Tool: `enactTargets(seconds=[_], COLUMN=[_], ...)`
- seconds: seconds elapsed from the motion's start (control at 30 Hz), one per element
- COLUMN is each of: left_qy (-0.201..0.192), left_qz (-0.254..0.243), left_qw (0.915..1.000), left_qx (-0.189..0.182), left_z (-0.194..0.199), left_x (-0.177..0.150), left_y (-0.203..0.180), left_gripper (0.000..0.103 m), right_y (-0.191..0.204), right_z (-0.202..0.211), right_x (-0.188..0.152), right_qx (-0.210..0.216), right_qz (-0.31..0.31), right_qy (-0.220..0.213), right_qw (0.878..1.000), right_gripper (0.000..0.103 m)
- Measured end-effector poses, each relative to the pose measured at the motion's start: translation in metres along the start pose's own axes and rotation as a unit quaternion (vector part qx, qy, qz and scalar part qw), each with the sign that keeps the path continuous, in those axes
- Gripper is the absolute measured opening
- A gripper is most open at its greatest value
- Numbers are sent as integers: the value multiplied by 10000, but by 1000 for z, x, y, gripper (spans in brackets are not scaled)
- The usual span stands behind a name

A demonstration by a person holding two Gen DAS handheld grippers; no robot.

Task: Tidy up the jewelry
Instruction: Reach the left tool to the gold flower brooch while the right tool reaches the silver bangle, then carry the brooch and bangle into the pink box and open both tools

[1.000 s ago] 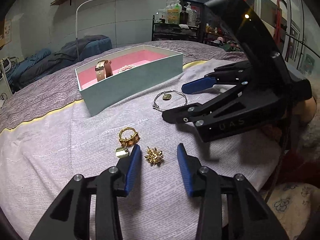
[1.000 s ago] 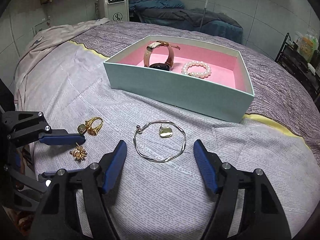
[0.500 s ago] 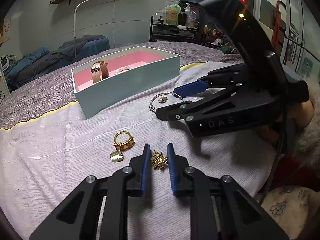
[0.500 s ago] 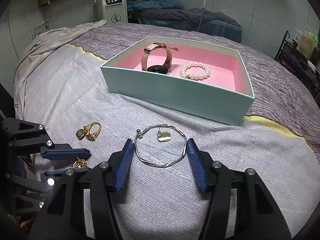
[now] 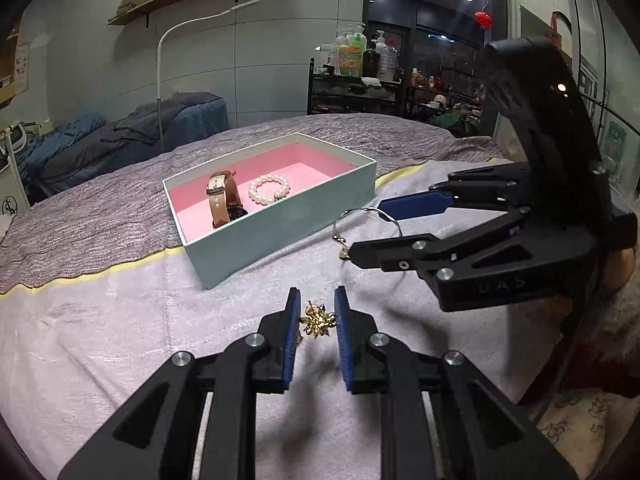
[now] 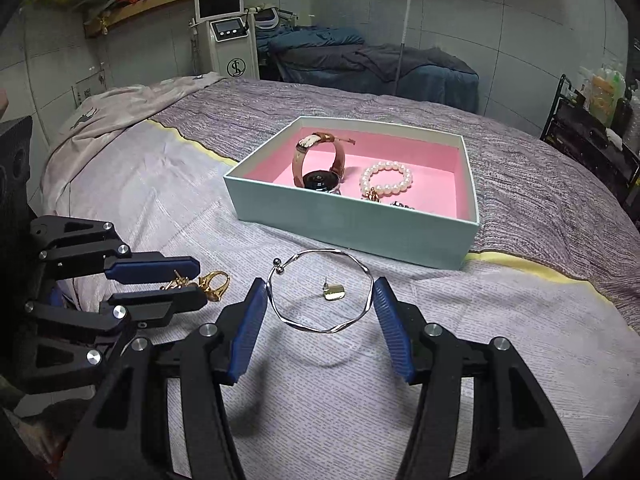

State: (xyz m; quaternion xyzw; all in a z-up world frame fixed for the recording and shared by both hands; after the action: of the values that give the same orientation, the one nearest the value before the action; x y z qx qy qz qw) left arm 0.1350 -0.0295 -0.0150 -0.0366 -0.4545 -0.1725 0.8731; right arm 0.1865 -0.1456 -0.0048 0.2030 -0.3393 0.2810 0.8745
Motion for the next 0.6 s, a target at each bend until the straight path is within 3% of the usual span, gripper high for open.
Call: enactTargets(seconds=[0.27,0.6], left_qy=[-289,67], left_qz=[1,36], left_qw=[9992,9998], left_qx=[261,199], left_z=[-21,-77], left_x=[50,78], left_y=[27,42], left_gripper=[17,17], right_y=[-20,-49], right_z=[9,-18], right_x=[37,68], right_qx=[-147,-364], right_qz=[-74,-248], right_qy=[-311,-140], right_qw=[9994,9989], right_gripper=[55,55])
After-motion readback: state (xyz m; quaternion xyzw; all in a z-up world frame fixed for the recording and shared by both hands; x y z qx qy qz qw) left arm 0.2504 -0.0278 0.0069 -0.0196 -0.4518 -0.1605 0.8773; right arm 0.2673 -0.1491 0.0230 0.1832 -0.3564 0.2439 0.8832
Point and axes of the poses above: each gripper's, at about its wrist camera, not at the fingertips, and z roughly against the way its jaws point, y to its left, x to its top, the point moved 5 cm from there along -z, roughly the way its jaws point, and after that the axes turned 12 degrees about x, right-handed, at the moved point
